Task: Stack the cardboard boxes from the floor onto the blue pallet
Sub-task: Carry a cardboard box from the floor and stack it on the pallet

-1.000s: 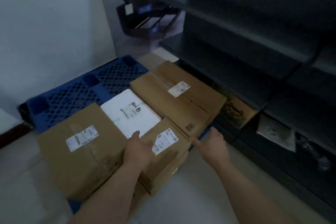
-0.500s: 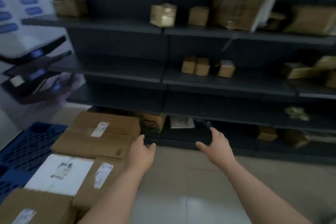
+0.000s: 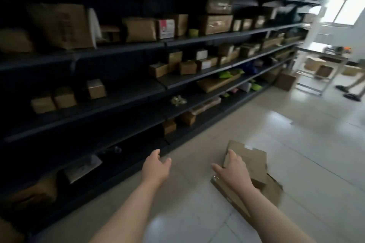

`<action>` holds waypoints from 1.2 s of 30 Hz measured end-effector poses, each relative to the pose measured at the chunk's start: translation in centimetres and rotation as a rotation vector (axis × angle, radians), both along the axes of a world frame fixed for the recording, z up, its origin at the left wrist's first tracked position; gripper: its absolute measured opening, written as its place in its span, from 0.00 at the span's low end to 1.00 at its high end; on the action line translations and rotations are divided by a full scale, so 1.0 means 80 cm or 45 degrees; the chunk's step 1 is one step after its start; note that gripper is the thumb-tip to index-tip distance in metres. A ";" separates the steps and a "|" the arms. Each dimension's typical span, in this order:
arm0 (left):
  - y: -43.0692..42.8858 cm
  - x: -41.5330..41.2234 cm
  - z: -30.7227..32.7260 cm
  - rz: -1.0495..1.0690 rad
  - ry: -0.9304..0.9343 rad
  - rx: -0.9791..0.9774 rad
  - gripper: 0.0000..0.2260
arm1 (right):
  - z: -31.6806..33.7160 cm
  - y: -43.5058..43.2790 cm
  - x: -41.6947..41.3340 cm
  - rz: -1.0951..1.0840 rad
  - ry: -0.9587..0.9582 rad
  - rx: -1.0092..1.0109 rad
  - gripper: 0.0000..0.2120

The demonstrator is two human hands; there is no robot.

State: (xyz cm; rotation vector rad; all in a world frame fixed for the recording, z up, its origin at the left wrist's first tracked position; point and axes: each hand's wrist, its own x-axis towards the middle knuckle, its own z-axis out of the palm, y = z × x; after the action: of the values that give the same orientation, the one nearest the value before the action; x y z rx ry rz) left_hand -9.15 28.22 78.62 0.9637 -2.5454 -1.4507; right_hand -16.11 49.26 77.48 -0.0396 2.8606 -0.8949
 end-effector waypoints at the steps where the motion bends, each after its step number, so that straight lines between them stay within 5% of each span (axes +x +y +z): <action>1: 0.017 -0.010 -0.001 -0.067 -0.001 0.008 0.26 | 0.000 0.022 0.002 -0.070 -0.004 0.011 0.40; 20: 0.281 0.001 -0.074 -1.173 -0.186 -0.072 0.26 | -0.065 0.270 0.248 -1.257 -0.198 -0.059 0.39; 36: 0.576 -0.018 -0.287 -1.181 -0.510 -0.027 0.24 | -0.290 0.535 0.264 -1.448 -0.493 -0.198 0.36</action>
State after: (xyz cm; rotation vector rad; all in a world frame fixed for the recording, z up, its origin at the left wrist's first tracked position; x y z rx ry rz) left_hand -10.59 74.28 55.63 -0.0136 -3.5485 -1.4504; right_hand 4.98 92.09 54.32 1.6429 2.2682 -1.0669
